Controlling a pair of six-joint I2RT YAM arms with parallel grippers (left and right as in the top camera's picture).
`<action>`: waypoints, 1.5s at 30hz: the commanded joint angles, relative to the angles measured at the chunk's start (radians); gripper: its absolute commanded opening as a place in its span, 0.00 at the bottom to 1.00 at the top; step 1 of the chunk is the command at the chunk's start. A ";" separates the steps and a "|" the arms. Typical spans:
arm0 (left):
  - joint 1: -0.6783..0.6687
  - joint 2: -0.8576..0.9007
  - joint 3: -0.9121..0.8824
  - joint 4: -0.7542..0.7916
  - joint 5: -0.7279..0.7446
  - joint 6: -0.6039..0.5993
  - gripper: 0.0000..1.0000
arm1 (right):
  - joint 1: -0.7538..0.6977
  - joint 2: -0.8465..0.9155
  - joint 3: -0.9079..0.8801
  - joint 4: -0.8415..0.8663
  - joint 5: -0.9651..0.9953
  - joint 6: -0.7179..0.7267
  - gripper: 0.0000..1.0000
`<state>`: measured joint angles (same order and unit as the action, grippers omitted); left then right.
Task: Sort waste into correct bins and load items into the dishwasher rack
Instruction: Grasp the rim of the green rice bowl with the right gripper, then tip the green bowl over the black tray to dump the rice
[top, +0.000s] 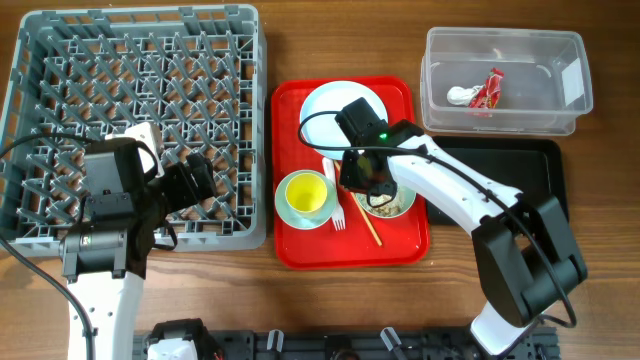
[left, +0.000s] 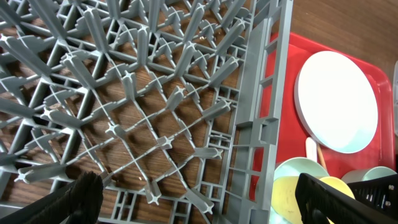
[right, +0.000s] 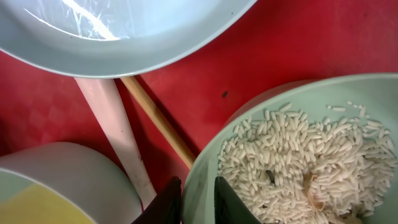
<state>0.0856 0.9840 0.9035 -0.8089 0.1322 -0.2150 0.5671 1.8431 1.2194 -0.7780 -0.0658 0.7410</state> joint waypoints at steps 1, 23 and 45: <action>0.006 -0.001 0.017 -0.001 0.005 -0.006 1.00 | 0.006 0.053 -0.011 0.000 0.021 0.021 0.19; 0.006 -0.001 0.017 0.000 0.005 -0.006 1.00 | -0.248 -0.312 0.123 -0.088 -0.126 -0.262 0.04; 0.006 -0.001 0.017 0.000 0.005 -0.006 1.00 | -1.018 -0.276 -0.398 0.422 -1.216 -0.195 0.04</action>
<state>0.0856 0.9840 0.9035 -0.8089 0.1318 -0.2153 -0.4065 1.5539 0.8551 -0.4255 -1.0950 0.4103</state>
